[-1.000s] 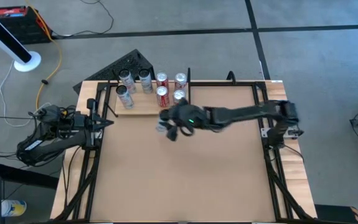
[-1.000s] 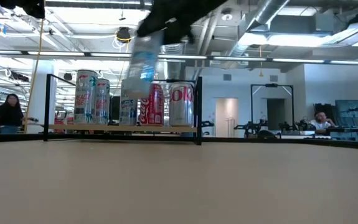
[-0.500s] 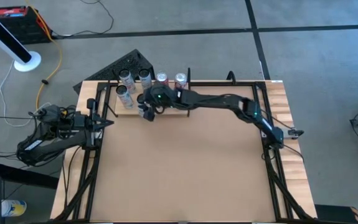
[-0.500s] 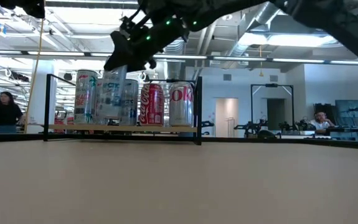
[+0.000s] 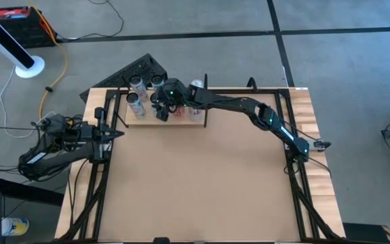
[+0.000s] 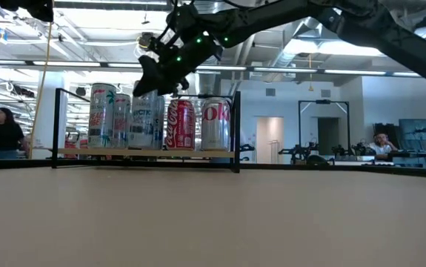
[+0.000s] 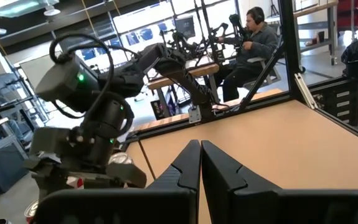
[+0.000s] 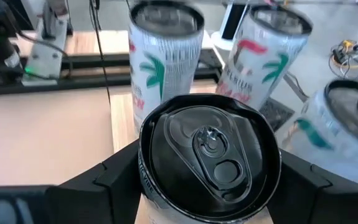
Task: Place canned beverage on shelf
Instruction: Put the white and blue soda can on the shelf aligned with the other white and blue soda can
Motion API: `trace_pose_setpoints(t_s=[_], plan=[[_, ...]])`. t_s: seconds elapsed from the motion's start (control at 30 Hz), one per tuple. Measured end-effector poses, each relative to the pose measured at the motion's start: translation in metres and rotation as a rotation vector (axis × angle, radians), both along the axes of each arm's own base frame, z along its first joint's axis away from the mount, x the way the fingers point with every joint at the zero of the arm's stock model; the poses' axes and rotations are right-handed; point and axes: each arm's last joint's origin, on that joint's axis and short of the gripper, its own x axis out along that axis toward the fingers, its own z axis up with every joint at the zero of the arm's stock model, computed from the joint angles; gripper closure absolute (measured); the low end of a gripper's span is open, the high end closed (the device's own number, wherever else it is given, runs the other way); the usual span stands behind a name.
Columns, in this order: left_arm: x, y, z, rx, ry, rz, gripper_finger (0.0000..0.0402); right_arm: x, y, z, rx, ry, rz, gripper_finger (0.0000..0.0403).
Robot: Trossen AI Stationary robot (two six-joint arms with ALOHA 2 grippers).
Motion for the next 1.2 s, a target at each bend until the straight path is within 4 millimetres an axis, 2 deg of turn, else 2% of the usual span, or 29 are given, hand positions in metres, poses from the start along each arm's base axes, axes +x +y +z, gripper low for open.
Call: trace_pose_setpoints(t_s=[0.4, 0.6, 0.7, 1.03, 1.2], plan=[[0.000, 0.000, 0.000, 0.000, -0.001, 0.000, 0.0402, -0.001, -0.002, -0.002, 0.019, 0.013, 0.016, 0.0117], [0.000, 0.000, 0.000, 0.000, -0.001, 0.000, 0.0402, -0.001, -0.002, -0.001, 0.017, 0.005, 0.017, 0.0064], [0.000, 0.000, 0.000, -0.001, -0.001, -0.001, 0.0402, -0.001, -0.002, 0.001, 0.015, -0.002, 0.017, 0.0051], [0.000, 0.000, 0.000, -0.002, -0.001, -0.001, 0.0402, 0.001, 0.000, 0.004, 0.004, -0.033, 0.020, 0.0050], [0.000, 0.000, 0.000, -0.004, -0.001, -0.001, 0.0402, -0.002, 0.007, 0.016, -0.020, -0.039, 0.039, 0.0050]])
